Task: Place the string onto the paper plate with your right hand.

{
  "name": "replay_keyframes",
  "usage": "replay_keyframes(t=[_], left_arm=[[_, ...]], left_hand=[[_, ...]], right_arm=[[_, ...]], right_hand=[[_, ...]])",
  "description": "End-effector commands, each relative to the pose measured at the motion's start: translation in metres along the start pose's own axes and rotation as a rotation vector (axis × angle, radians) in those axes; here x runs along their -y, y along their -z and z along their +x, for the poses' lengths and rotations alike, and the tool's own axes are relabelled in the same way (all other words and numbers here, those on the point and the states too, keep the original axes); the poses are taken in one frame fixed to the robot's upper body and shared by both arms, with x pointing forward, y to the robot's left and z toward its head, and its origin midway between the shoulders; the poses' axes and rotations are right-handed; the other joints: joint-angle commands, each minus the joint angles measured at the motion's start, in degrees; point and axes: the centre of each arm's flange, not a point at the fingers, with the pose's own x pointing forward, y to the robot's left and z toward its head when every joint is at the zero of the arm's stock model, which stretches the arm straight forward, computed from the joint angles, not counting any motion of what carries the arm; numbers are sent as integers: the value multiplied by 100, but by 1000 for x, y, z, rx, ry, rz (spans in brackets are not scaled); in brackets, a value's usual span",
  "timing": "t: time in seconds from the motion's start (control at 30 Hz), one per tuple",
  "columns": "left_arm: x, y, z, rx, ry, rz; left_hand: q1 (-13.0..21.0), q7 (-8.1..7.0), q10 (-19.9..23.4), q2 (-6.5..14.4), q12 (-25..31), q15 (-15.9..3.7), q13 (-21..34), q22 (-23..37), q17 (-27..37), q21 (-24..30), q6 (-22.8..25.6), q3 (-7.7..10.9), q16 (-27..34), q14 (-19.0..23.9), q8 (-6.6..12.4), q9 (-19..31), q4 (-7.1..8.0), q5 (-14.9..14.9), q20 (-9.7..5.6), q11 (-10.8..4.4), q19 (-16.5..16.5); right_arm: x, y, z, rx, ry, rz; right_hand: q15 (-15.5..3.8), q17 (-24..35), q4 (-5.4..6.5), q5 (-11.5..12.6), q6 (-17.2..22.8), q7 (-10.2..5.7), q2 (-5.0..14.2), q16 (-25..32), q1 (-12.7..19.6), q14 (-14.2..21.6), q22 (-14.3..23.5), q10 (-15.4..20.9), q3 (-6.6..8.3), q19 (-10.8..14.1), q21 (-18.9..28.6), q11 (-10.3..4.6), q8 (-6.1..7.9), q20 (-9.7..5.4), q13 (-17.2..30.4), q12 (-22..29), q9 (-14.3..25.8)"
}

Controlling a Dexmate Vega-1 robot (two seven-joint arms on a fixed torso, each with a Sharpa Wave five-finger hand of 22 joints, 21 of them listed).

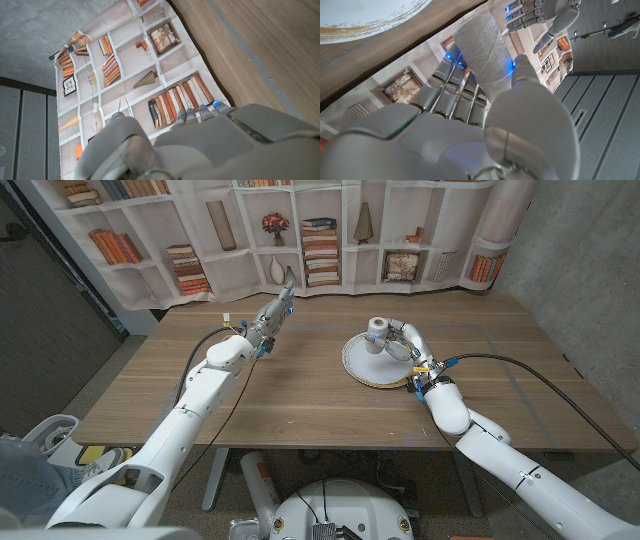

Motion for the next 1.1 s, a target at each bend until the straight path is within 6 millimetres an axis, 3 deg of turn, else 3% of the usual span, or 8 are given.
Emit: replay_keyframes(t=[0.03, 1.1], left_arm=[[-1, -2, -7, 0, -13, 6], [5, -3, -15, 4, -13, 7]], left_hand=[[28, 16, -41, 29, 14, 23, 13, 26, 25, 50, 0, -27, 16, -248, 0, 17, 5, 23, 3, 23, -416], [46, 9, -44, 48, 14, 26, 13, 26, 26, 48, -4, -70, 17, -250, -3, 17, 2, 23, 12, 20, -429]], right_arm=[[-3, 5, 11, 4, 1, -15], [-10, 33, 16, -41, 66, -44]], right_hand=[[-729, 13, 5, -7, 205, -131, 275, -10, 56, 71, 10, 106, -2, -24, 32, -52, -8, -628, 24, -15, 13], [-727, 44, 7, -57, 224, -157, 307, -50, 65, 54, 9, 105, -25, -67, 17, -100, -60, -640, 29, -103, 17]])
